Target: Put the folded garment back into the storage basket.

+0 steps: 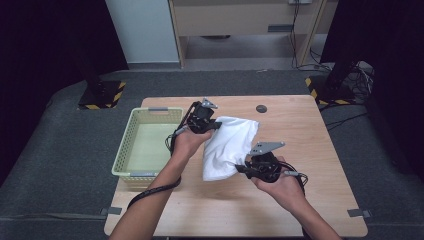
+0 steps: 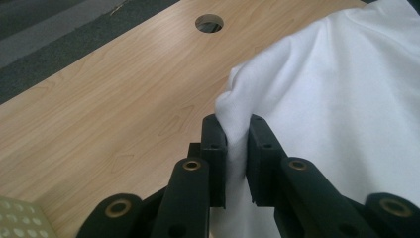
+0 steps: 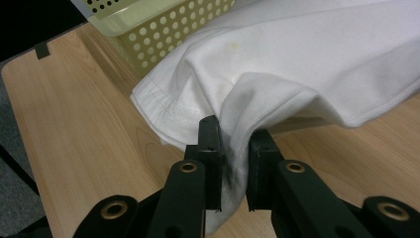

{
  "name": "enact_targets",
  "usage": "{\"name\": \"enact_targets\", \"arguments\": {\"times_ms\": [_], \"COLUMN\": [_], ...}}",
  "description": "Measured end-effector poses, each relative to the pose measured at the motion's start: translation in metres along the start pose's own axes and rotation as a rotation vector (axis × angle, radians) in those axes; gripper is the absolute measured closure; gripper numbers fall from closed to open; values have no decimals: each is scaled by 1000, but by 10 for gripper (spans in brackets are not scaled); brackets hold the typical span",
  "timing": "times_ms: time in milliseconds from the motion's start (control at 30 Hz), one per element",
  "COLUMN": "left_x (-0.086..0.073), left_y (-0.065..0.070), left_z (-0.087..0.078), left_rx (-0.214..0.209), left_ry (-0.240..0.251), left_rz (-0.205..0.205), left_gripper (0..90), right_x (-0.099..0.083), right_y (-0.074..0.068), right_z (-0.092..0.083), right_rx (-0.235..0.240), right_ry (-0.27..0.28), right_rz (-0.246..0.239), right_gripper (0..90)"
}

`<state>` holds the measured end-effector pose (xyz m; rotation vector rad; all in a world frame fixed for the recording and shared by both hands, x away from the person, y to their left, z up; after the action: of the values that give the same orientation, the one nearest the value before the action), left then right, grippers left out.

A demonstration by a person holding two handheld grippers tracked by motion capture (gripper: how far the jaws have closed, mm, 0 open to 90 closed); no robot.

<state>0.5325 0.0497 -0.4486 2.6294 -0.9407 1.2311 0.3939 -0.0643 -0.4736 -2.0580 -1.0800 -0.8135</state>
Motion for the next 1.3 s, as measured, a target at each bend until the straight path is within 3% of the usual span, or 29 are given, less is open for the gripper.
{"name": "enact_targets", "arguments": {"times_ms": [433, 800, 1300], "left_x": [8, 0, -6], "left_y": [-17, -37, -64], "left_z": [-12, -22, -34], "left_rx": [4, 23, 42], "left_ry": [20, 10, 5], "left_rz": [8, 20, 4], "left_gripper": [803, 803, 803], "right_x": [19, 34, 54], "right_y": [-6, -16, -24], "right_z": [-3, 5, 20], "right_rx": [0, 30, 49], "right_ry": [12, 8, -13], "right_rz": [-51, -91, -141], "right_gripper": [802, 802, 802]}}
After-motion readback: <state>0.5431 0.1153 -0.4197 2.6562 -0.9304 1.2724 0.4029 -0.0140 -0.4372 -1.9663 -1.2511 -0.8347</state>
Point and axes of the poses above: each handheld gripper's, and its own axes: z roughly forward along the jaws, x roughly out of its top, y roughly to its right, the point moved 9 cm from there along z, roughly forward along the jaws, and after that the axes turned 15 degrees about x, right-handed, at the moved point
